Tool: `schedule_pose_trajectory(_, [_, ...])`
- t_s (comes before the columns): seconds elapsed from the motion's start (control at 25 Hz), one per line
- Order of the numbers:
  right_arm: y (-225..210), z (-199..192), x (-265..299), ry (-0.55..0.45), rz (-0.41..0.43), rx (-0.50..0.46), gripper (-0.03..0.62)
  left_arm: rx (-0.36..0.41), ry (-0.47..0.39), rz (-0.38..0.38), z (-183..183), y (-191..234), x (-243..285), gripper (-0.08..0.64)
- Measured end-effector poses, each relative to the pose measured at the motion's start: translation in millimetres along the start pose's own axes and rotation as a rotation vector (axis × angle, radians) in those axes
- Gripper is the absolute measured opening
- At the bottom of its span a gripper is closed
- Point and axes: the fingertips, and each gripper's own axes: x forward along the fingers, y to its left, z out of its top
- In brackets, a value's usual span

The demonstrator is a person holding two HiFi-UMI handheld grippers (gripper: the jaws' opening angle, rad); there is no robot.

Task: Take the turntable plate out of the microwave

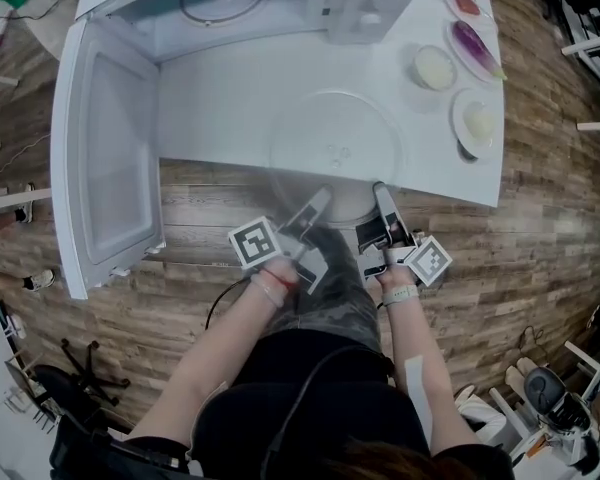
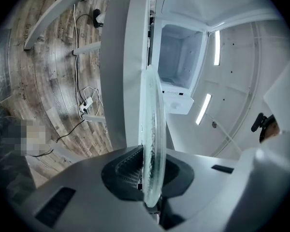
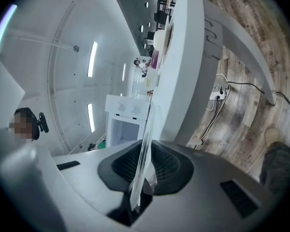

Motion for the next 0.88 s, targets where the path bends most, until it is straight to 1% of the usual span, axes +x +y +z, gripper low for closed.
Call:
schedule_pose_trajectory(0.08, [1.0, -3.3, 0.6, 0.024, -0.015, -0.034, 0.05, -0.004, -0.004, -0.002, 1.2, -0.9, 1.3, 0.032])
schedule_pose_trajectory(0.2, [5.3, -13.2, 2.2, 0.076, -0.015, -0.064, 0.092, -0.003, -0.011, -0.001, 3.1, -1.8, 6.1, 0.032])
schedule_pose_trajectory(0.36, [10.4, -25.5, 2.1, 0.117, -0.006, -0.051, 0.098, -0.006, -0.026, -0.01, 6.1, -3.7, 11.4, 0.032])
schedule_pose_trajectory(0.56, [13.4, -51.1, 2.1, 0.209, 0.009, -0.032, 0.098, 0.002, -0.037, -0.014, 8.7, -5.3, 17.6, 0.032])
schedule_pose_trajectory(0.64, [13.0, -55.2, 1.4, 0.209, 0.01, -0.023, 0.089, 0.001, -0.041, -0.018, 8.5, -5.9, 18.1, 0.032])
schedule_pose_trajectory(0.88, [9.2, -54.3, 1.9, 0.174, 0.009, 0.054, 0.069, -0.026, -0.025, -0.046, 8.6, -4.3, 16.0, 0.032])
